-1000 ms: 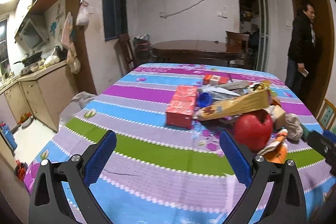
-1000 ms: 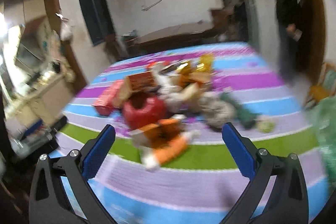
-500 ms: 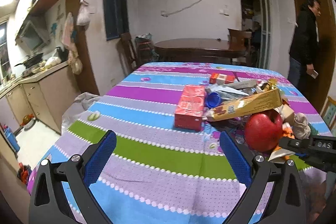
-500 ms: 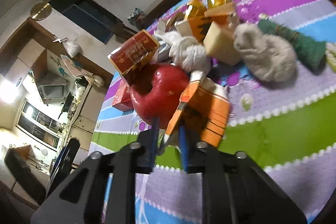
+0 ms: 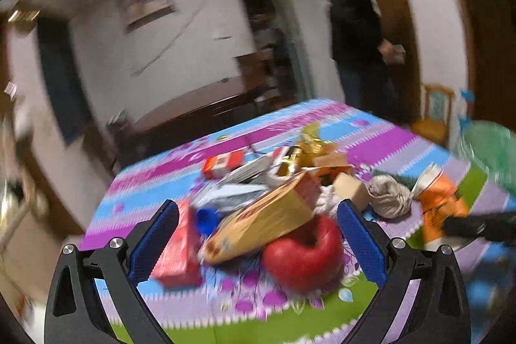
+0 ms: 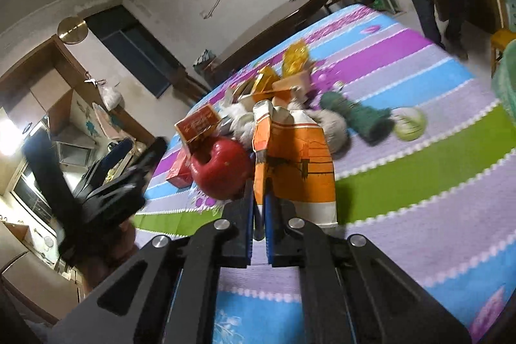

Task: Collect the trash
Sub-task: 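Grasp the orange wrapper with the right tool while the left tool grasps the tan box, then carry both items over the green bin and open both tools to drop them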

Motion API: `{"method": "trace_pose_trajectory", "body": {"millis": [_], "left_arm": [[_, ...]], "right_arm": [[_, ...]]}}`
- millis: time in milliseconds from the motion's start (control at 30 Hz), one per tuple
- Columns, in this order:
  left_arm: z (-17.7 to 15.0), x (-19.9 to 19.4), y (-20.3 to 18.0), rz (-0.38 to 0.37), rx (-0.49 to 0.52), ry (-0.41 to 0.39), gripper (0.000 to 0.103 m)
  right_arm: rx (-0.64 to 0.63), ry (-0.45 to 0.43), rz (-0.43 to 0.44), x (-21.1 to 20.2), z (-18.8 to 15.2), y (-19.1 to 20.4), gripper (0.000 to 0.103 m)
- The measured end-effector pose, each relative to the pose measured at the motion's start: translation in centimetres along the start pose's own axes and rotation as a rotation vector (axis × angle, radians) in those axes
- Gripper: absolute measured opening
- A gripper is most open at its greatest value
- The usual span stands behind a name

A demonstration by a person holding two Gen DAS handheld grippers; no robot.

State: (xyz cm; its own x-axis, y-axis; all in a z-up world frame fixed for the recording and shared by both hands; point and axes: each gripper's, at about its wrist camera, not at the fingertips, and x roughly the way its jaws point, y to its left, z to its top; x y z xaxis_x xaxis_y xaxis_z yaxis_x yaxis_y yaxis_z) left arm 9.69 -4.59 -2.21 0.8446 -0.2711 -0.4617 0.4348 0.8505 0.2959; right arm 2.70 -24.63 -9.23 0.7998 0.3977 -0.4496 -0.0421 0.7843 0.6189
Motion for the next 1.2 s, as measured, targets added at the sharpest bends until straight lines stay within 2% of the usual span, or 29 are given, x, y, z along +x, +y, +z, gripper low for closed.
{"method": "trace_pose_trajectory", "body": {"millis": [67, 167, 267, 300, 333, 367, 400, 600, 733, 933, 1067, 1200], "left_arm": [[0.1, 1.6, -0.9, -0.07, 0.085, 0.022, 0.098], [-0.1, 3.7, -1.2, -0.043, 0.13, 0.054, 0.098], [-0.1, 5.5, -0.2, -0.051, 0.109, 0.075, 0.098], [-0.1, 5.8, 0.1, -0.061, 0.1, 0.074, 0.093], [-0.3, 6.0, 0.4, -0.074, 0.089, 0.079, 0.076], [-0.3, 6.7, 0.7, -0.098, 0.08, 0.099, 0.067], [-0.3, 7.1, 0.9, -0.121, 0.065, 0.106, 0.048], [0.4, 5.1, 2.3, -0.101, -0.016, 0.017, 0.04], [1.9, 1.2, 4.5, -0.078, -0.109, -0.059, 0.032], [5.0, -3.9, 7.7, -0.063, -0.231, -0.127, 0.032], [7.2, -6.7, 7.6, -0.074, -0.237, -0.155, 0.032], [9.5, -8.7, 5.7, -0.121, -0.223, -0.193, 0.032]], "right_arm": [[0.011, -0.007, -0.001, -0.5, 0.1, -0.6, 0.005], [0.026, -0.009, -0.006, -0.9, 0.0, -1.6, 0.005], [0.036, -0.003, -0.005, -0.8, -0.1, -2.0, 0.005], [0.035, 0.0, -0.003, -0.7, -0.1, -2.0, 0.005], [0.034, 0.001, -0.002, -0.6, -0.1, -2.0, 0.005], [0.032, 0.002, -0.002, -0.7, 0.0, -2.1, 0.005], [0.028, 0.003, -0.001, -0.6, 0.0, -2.1, 0.005], [-0.024, -0.003, -0.007, -0.6, 0.2, -1.5, 0.005], [-0.108, -0.037, -0.03, -1.2, 0.6, -0.2, 0.005], [-0.254, -0.114, -0.063, -3.1, 1.9, 1.9, 0.005], [-0.322, -0.187, -0.089, -6.1, 3.6, 2.4, 0.005], [-0.343, -0.248, -0.12, -9.8, 5.3, 1.7, 0.005]]}}
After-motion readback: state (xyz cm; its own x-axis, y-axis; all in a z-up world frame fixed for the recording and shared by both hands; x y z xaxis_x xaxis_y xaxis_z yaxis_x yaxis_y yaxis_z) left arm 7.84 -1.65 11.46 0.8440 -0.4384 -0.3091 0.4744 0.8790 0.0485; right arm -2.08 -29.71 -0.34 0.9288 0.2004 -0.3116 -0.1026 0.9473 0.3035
